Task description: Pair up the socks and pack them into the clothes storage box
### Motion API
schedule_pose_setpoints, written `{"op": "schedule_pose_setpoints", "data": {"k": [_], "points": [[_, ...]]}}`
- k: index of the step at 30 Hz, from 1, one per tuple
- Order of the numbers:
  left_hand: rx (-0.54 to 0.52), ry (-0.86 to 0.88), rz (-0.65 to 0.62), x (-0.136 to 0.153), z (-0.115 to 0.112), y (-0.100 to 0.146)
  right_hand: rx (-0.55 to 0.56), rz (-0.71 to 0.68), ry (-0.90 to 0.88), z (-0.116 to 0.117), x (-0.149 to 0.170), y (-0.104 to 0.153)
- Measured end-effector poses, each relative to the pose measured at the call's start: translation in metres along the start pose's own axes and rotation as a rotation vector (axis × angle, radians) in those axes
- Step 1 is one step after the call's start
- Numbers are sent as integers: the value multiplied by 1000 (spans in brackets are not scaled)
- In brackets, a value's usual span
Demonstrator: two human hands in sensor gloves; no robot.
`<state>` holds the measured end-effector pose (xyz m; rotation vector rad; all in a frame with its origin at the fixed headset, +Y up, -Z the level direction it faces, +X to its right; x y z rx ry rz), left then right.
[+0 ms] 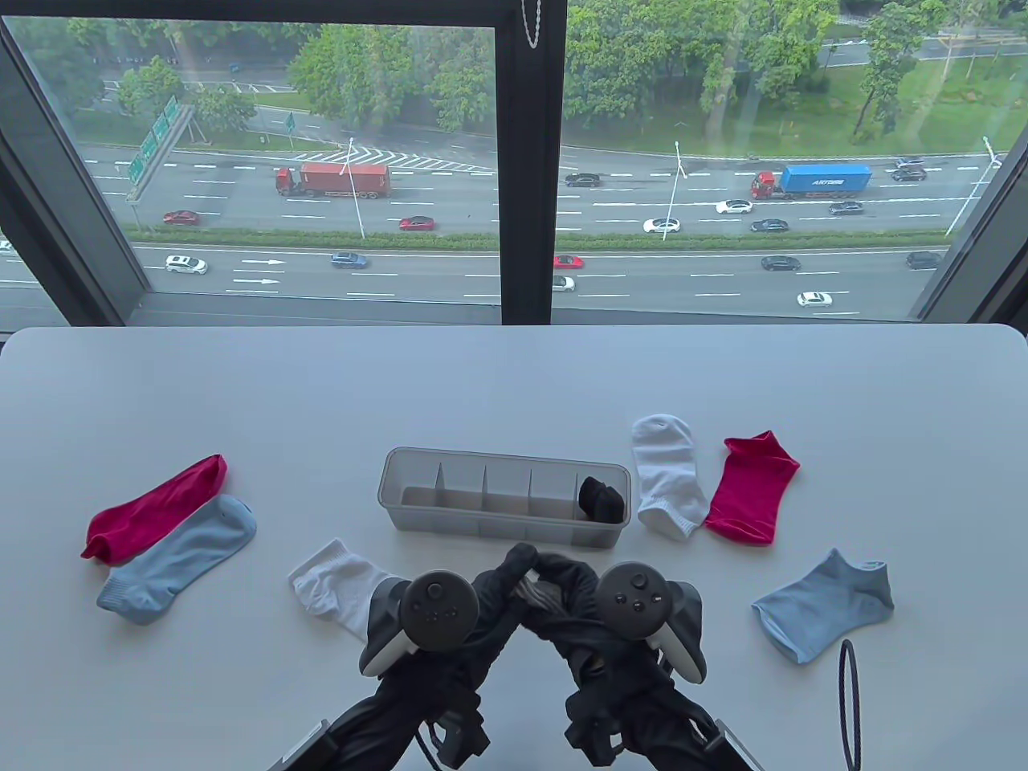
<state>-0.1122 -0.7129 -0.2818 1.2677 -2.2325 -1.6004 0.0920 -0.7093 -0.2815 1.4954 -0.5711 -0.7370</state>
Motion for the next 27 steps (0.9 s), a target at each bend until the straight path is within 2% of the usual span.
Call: {"op": "schedule_pose_setpoints", "data": {"k": [2, 4, 5, 6, 8, 9, 11, 16, 20, 27], "points": [[122, 191, -42, 1, -10, -3, 27, -38, -5, -6, 1, 2], [212, 254, -36, -3, -19, -6, 36, -48, -30, -7, 3, 4], [193, 208, -14, -3, -19, -6, 26, -56, -45, -8, 4, 4], [130, 147, 15, -2, -16, -7, 4, -61, -95, -9, 5, 4], [63, 174, 33, 2, -10, -6, -24, -47, -150, -7, 5, 4], [28, 224, 29, 4, -7, -5, -14, -36, -119, -5, 4, 5], [-12, 354, -3, 8, -1, -3, -52, -61, 63, 6, 3, 5], [92, 509, -66, 15, -1, -2, -65, -105, 113, 12, -2, 7], [103, 426, -45, 12, -5, -5, -20, -109, 105, 10, -4, 9], [163, 394, -52, 8, -10, -6, 75, -72, 160, 4, -2, 8]]}}
Point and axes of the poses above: the tracker on the back of each hand, its own x axis roughly to the little-finger side, its own y axis roughly from the fingertips to the wrist, z = x × y, the point moved 1 cm from there along -y, roughly from the wrist to the fingertips, and after that the axes turned 6 degrees about x, right-handed, at the moved point
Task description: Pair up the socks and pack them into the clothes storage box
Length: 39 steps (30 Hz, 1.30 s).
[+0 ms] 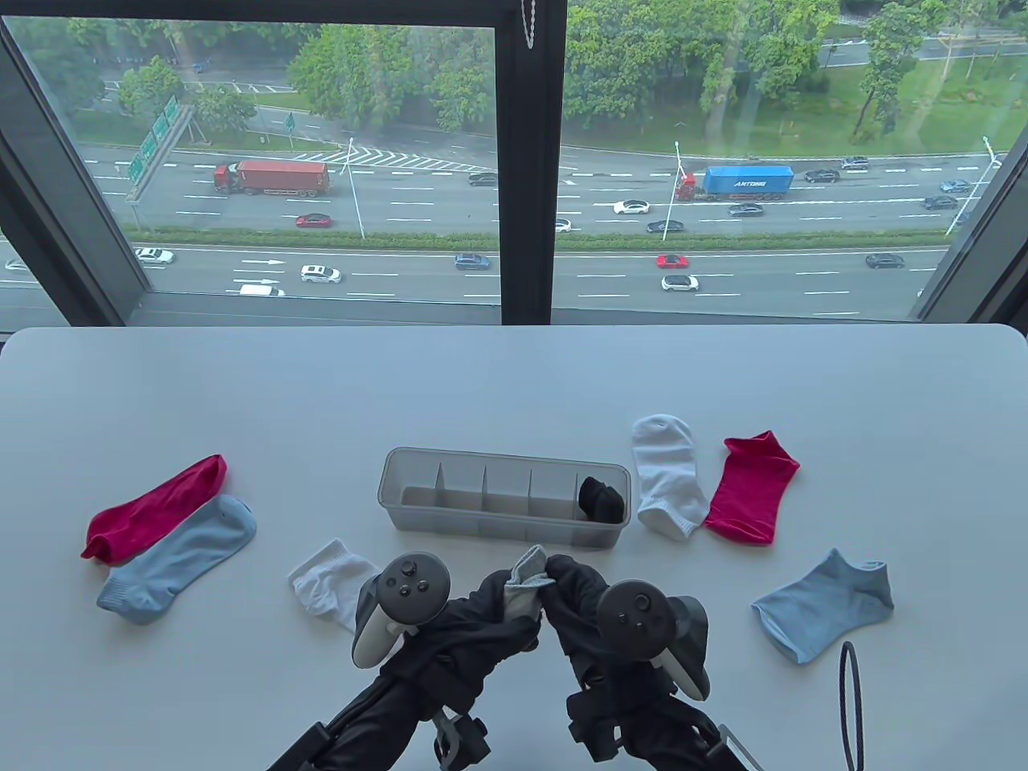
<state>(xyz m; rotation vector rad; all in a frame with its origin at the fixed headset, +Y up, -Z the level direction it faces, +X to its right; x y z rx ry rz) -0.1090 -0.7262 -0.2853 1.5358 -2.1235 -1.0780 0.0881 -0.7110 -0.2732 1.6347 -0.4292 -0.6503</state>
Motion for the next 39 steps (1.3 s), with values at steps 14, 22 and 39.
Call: {"op": "schedule_pose_setpoints", "data": {"k": [14, 22, 39], "points": [[-186, -517, 8, -19, 2, 10, -191, 151, -333, 9, 17, -6], [-35, -458, 67, -14, -7, 4, -306, 71, -445, 15, 3, -1], [-233, -220, 104, -2, 21, 17, -207, 85, -351, 6, 19, -4]]}}
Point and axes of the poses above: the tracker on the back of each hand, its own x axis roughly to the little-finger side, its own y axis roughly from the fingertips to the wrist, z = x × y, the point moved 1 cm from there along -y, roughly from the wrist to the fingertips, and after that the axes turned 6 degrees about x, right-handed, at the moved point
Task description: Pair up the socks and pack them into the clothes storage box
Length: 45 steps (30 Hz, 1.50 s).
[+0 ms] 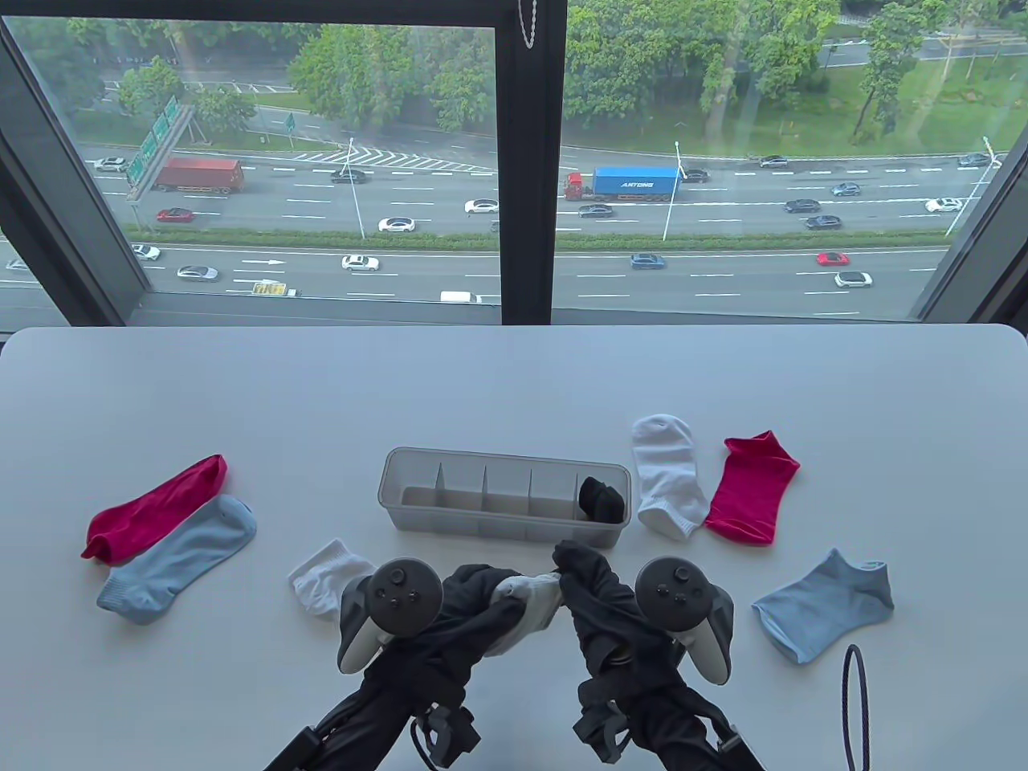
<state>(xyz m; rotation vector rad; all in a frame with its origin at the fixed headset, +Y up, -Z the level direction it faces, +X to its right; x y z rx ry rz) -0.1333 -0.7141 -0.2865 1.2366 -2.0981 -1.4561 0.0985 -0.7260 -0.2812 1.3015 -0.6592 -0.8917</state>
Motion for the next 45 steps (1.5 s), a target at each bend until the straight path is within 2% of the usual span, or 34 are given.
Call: {"op": "schedule_pose_setpoints", "data": {"k": [2, 4, 6, 8, 11, 13, 16, 18, 20, 23, 26, 29, 30, 32, 33, 34, 37, 39, 40, 42, 45], "points": [[-20, 44, -32, -1, 3, -1, -66, 8, 25, 10, 0, -1], [1, 97, -112, -3, 1, -2, -209, 30, 22, 27, 3, -2], [36, 102, -100, -5, -4, -3, -264, 62, -38, 34, 3, -3], [27, 105, -111, -2, -1, -3, -197, 69, -43, 27, 5, -3], [116, 165, -152, -6, 0, -6, -111, 35, 28, 12, 5, -7], [164, 174, -162, -4, -1, -8, -104, 8, 80, 6, 5, -9], [274, 168, -104, 0, -4, -7, -38, -40, 221, 6, -3, -6], [207, 160, -91, 0, -1, -5, -59, -77, 269, 9, -7, -5], [97, 115, -37, -1, 3, -5, -149, -69, 149, 17, -10, -4], [139, 80, -40, -2, 2, -5, -210, -12, 26, 23, -1, -4], [203, 68, -79, -3, -4, -7, -177, 27, -5, 20, 2, -6], [291, 15, -85, -12, -9, -8, -97, -37, 228, 5, 4, -12], [277, -17, -82, -14, -10, -11, -100, -52, 278, 4, 2, -12], [210, -13, -67, -14, -8, -11, -35, -39, 217, 2, 2, -8], [107, 6, -49, -11, -5, -7, -33, -30, 146, 1, 1, -6], [53, 19, -35, -8, -3, -5, -45, -29, 110, 0, 1, -6], [-12, 104, -46, 1, 1, -2, -196, 5, 72, 20, 8, -5], [64, 122, -59, -1, -1, -3, -173, 32, 123, 24, 9, -6], [115, 81, -70, -1, 0, -1, -125, 37, 154, 16, 8, -10], [212, 96, -109, -7, -2, -4, -124, -8, 204, 3, 9, -14], [147, 78, -86, -9, 0, -6, -39, -3, 146, 2, 7, -7]]}}
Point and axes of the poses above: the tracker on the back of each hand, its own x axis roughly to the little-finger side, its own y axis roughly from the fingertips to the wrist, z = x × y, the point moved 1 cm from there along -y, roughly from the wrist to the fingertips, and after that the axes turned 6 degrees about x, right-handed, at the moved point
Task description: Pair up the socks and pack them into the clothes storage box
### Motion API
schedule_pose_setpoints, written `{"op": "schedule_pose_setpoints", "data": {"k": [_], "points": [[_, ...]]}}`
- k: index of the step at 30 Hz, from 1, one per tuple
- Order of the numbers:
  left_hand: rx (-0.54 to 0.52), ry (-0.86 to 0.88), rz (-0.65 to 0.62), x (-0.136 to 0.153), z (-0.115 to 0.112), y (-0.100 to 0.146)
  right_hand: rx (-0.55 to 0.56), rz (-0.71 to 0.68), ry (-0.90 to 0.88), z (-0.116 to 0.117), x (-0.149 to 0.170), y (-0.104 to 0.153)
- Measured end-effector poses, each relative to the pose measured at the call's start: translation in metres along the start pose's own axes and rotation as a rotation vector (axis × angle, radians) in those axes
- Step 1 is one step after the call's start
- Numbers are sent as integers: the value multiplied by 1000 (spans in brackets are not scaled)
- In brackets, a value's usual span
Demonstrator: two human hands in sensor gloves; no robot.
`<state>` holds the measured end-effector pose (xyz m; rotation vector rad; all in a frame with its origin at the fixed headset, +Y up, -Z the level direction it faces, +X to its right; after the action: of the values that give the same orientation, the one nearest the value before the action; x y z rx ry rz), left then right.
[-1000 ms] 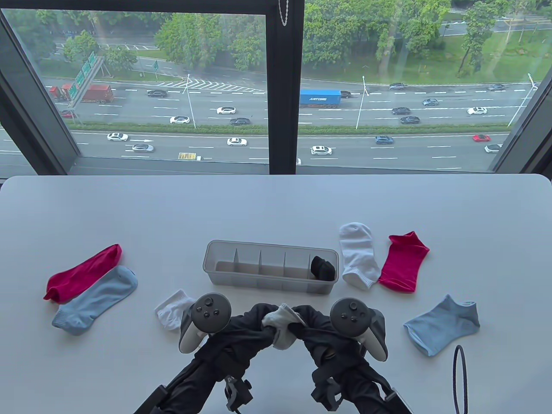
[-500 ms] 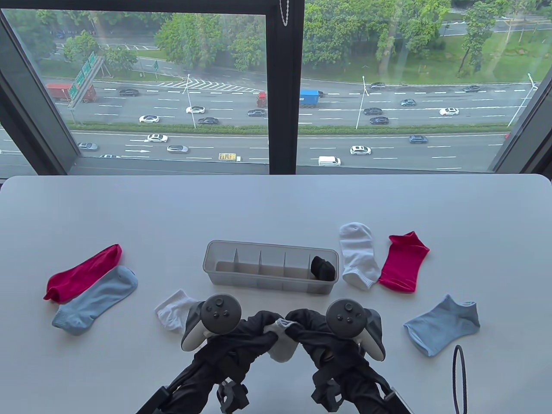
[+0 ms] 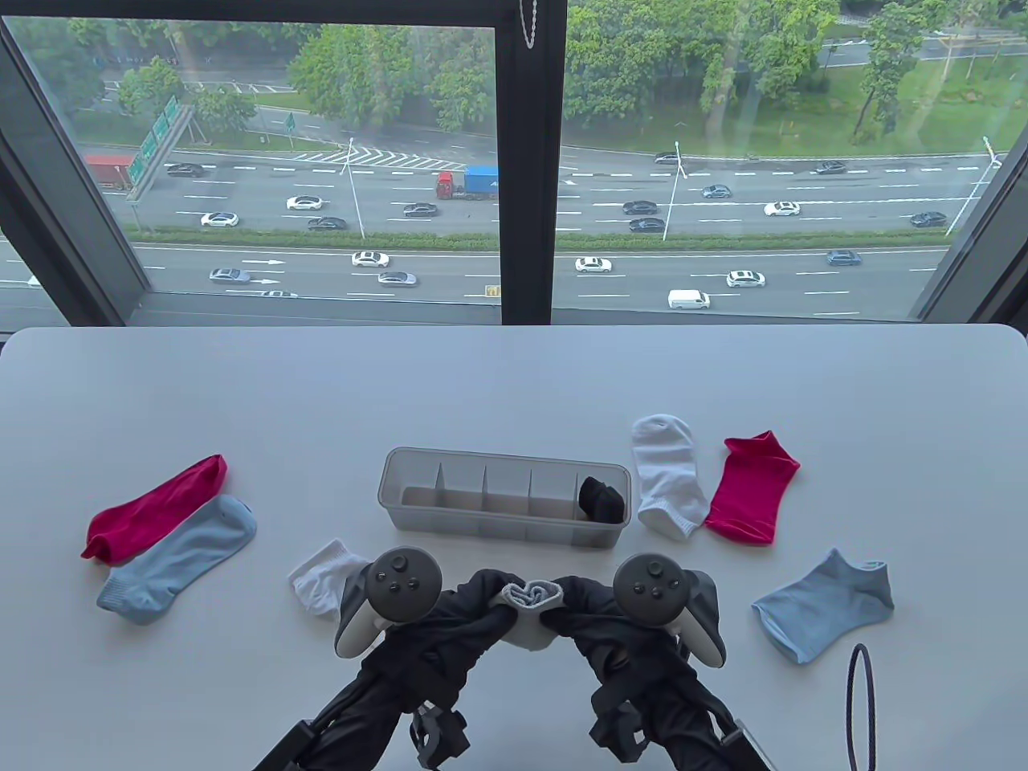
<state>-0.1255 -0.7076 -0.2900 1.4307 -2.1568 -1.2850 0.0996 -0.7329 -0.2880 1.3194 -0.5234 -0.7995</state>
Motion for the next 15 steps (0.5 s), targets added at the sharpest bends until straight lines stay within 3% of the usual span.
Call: {"op": "schedule_pose_setpoints", "data": {"k": [4, 7, 12, 15], "points": [[-204, 160, 42, 16, 7, 12, -177, -16, -222, 6, 4, -1], [-211, 285, 10, 16, 6, 13, -267, 13, -359, 17, 5, -2], [-163, 147, 34, 12, -1, 10, -102, 73, -406, 1, 8, -1], [-66, -112, 146, 15, -5, 6, 102, 88, -291, -30, -1, -2]]}}
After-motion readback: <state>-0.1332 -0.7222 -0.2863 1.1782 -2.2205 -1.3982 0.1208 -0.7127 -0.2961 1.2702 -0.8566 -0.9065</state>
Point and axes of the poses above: the tracker on the back of each hand, its own x axis roughly to the little-finger side, its own y axis roughly from the fingertips to the wrist, z = x × y, the point moved 1 cm from there along -y, roughly from the wrist to the fingertips, and after that the axes turned 6 degrees about x, right-handed, at the moved point
